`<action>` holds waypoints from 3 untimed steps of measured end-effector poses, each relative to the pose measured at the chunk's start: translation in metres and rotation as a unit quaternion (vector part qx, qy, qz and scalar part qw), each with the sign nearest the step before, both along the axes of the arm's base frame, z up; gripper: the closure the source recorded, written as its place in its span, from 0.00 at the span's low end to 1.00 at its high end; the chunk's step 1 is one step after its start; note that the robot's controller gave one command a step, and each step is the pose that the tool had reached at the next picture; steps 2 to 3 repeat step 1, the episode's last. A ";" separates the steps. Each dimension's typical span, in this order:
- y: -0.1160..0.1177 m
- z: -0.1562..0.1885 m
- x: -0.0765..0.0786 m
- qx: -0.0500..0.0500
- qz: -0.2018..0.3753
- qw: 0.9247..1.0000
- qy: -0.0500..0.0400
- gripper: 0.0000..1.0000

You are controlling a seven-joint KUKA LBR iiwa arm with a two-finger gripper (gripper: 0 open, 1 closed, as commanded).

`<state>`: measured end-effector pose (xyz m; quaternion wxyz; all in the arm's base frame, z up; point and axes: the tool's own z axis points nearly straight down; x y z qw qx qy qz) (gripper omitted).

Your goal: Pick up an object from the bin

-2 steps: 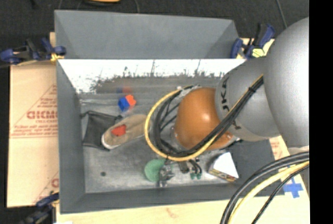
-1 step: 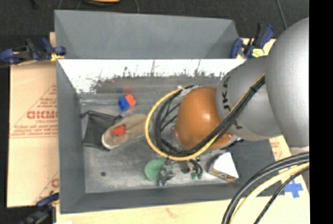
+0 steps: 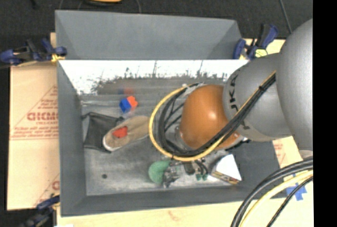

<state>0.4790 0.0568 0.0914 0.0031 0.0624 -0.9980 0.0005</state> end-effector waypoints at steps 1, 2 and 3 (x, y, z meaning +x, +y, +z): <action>0.000 0.023 0.001 0.000 -0.001 1.000 -0.001 1.00; 0.000 0.023 0.001 0.000 -0.001 1.000 -0.001 1.00; 0.000 0.023 0.001 0.000 -0.001 1.000 -0.001 1.00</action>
Offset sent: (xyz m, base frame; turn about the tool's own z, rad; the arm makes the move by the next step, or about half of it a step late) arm 0.0001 -0.0001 0.0124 0.0000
